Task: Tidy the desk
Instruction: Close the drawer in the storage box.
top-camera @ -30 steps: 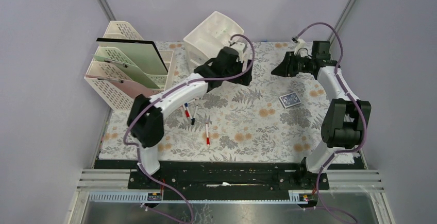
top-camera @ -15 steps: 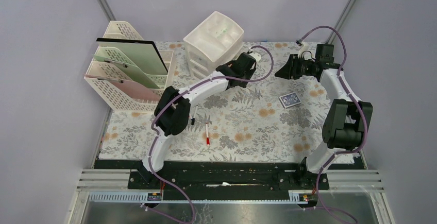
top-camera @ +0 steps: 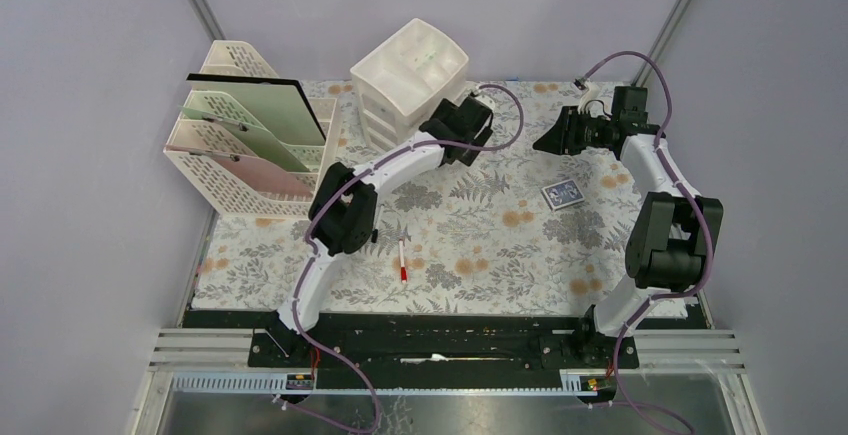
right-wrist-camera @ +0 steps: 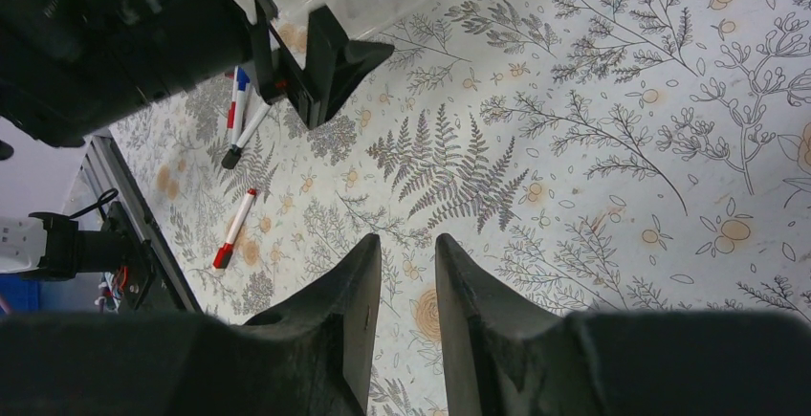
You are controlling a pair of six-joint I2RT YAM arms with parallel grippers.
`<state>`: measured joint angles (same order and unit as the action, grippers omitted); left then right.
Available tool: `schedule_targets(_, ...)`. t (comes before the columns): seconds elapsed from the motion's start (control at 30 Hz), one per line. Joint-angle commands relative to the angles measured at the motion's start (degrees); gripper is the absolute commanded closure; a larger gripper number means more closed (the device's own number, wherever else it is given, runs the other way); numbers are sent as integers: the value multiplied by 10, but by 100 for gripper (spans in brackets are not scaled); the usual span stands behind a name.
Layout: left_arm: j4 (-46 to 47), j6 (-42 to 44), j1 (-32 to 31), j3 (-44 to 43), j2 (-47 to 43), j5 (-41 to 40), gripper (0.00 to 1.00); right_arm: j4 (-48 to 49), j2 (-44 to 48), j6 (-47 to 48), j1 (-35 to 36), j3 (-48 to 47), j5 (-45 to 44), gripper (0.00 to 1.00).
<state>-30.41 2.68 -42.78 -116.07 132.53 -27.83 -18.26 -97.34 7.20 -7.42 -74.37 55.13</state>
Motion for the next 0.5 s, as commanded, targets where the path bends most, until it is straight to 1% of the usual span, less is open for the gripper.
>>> schedule_targets(0.0,13,3,20,-45,-7,-7,1,16,15,-1,-1,1,11,65)
schedule_targets(0.07,14,0,22,-47,-16,22,1,16,15,-1,-1,1,11,65)
schedule_targets(0.27,20,-23,21,-20,-92,185,1,15,19,6,-1,4,10,65)
schedule_targets(0.3,26,-25,20,-11,-110,202,1,15,20,8,-1,4,10,65)
schedule_targets(0.33,33,-51,21,0,-130,217,1,15,21,9,-1,4,10,64)
schedule_targets(0.47,83,-108,24,59,-230,251,1,15,22,12,-1,4,12,62)
